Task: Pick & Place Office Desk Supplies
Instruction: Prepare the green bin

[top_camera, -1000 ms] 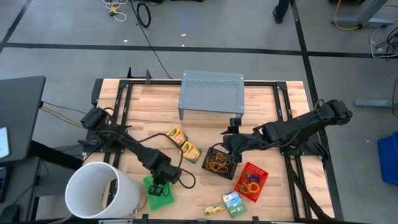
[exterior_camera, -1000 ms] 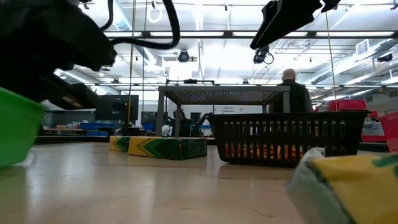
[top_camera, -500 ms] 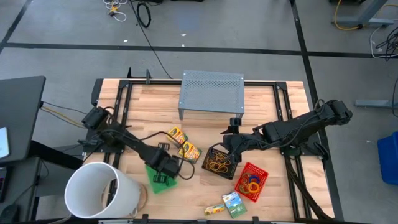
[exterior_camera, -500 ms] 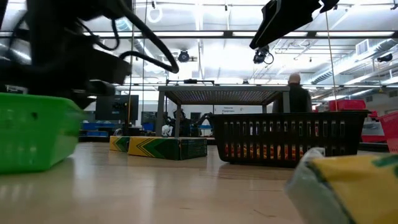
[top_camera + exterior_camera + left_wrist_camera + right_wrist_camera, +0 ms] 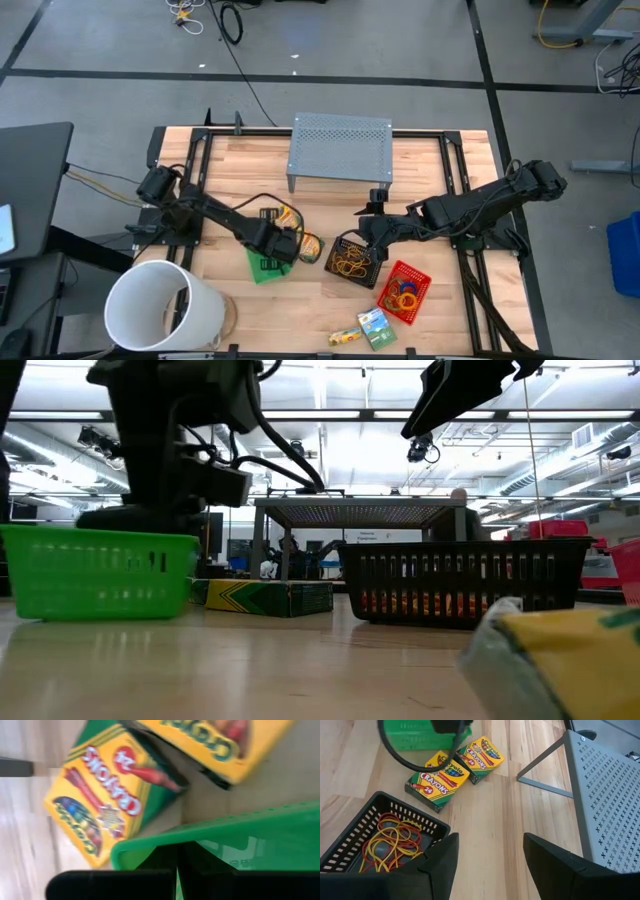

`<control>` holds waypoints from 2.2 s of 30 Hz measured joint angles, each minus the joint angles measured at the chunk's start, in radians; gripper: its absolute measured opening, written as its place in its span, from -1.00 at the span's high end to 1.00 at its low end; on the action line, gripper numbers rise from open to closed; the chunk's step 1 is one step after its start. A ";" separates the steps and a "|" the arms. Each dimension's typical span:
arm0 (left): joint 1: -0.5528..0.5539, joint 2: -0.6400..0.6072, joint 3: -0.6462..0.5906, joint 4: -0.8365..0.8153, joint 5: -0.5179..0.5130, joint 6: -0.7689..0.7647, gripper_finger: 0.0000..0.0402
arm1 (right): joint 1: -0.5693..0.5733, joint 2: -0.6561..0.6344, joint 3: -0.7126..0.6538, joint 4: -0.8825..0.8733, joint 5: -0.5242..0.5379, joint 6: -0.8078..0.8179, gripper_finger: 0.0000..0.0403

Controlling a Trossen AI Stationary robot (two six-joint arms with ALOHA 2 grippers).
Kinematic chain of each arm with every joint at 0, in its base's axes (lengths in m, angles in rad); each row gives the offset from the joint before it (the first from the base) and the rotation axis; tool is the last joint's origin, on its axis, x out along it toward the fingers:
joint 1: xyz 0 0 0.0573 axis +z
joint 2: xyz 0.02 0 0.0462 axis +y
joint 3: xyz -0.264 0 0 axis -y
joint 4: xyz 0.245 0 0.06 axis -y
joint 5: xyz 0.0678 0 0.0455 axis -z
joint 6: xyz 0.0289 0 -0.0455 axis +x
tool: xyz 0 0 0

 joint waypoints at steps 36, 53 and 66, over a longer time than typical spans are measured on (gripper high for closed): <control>0.009 -0.210 0.000 0.324 0.264 0.287 0.99 | 0.000 0.000 0.000 0.020 -0.028 -0.002 -0.15; 0.024 -0.200 0.000 0.271 0.331 0.272 0.99 | 0.000 0.000 -0.001 0.034 -0.027 -0.003 -0.15; -0.008 -0.193 0.000 -0.002 0.743 0.312 0.99 | 0.000 0.000 -0.001 0.034 -0.027 -0.014 -0.15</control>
